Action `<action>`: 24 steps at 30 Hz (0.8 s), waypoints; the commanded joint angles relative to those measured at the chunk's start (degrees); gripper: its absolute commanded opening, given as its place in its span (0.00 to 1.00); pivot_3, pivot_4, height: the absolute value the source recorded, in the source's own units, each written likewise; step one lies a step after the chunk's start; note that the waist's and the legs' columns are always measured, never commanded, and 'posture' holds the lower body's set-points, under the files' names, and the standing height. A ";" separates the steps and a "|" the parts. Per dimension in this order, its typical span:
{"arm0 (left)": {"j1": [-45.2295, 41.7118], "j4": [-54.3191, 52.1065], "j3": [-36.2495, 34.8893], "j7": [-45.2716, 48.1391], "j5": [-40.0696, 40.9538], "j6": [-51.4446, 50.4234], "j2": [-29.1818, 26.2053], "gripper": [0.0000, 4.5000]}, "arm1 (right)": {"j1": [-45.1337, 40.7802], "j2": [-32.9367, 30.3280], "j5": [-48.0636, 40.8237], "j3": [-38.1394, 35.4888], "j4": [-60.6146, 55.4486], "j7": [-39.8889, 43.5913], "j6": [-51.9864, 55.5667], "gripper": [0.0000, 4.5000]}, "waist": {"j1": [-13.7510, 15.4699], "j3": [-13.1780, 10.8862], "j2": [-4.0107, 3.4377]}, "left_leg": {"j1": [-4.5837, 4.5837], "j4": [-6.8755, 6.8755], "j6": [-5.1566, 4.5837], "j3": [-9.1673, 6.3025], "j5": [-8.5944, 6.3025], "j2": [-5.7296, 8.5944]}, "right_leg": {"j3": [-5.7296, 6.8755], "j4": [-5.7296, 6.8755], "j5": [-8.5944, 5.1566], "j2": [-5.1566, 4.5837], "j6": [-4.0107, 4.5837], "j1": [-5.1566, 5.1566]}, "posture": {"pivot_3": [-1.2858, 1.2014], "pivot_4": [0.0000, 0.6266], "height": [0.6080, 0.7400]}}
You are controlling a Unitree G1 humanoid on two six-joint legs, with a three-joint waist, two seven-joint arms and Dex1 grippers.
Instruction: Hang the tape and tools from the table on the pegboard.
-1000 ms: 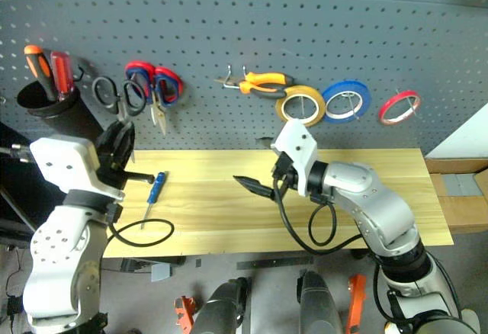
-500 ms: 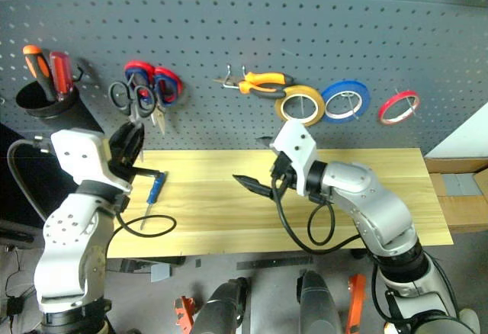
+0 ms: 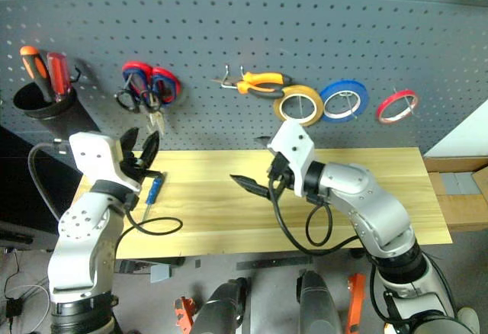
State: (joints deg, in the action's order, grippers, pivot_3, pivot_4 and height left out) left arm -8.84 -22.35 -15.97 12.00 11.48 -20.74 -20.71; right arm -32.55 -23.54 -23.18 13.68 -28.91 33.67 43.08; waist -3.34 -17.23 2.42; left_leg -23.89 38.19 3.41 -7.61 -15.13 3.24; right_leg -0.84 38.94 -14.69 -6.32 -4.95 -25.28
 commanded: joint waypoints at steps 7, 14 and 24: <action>5.44 5.48 -1.57 0.84 -0.41 -8.18 -3.93 0.99 | 1.54 1.43 0.04 2.68 -3.69 -1.66 1.88 1.00 | -0.02 0.00 0.00 | 0.02 0.01 -0.16 -0.02 -0.09 0.00 | 0.01 0.02 0.00 0.01 0.00 0.00 | 0.49 0.45 1.00; 1.09 18.20 -3.36 3.40 1.62 -16.16 -9.28 0.99 | 0.59 7.71 -0.60 4.39 -2.35 -9.07 13.53 1.00 | -0.24 -0.03 -0.04 | 0.04 0.00 -0.18 -0.08 -0.10 -0.09 | 0.06 0.07 0.03 0.10 0.06 0.00 | 0.48 0.49 1.00; -12.27 42.81 -0.88 5.29 -0.57 -12.90 -12.86 0.99 | -2.81 18.72 3.14 9.21 4.61 -16.87 19.02 1.00 | -0.88 -0.31 -0.14 | 0.03 -0.02 -0.18 -0.08 -0.10 -0.11 | 0.07 0.03 0.07 0.11 0.12 -0.04 | 0.48 0.60 1.00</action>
State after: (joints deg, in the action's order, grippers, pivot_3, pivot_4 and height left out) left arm -20.48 19.57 -17.18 16.97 11.61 -35.09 -32.89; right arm -34.66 -5.56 -20.22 22.40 -22.75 17.18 61.96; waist -4.22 -17.54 2.28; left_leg -23.85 38.16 3.23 -7.69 -15.23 3.13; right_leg -0.77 38.97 -14.61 -6.22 -4.83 -25.32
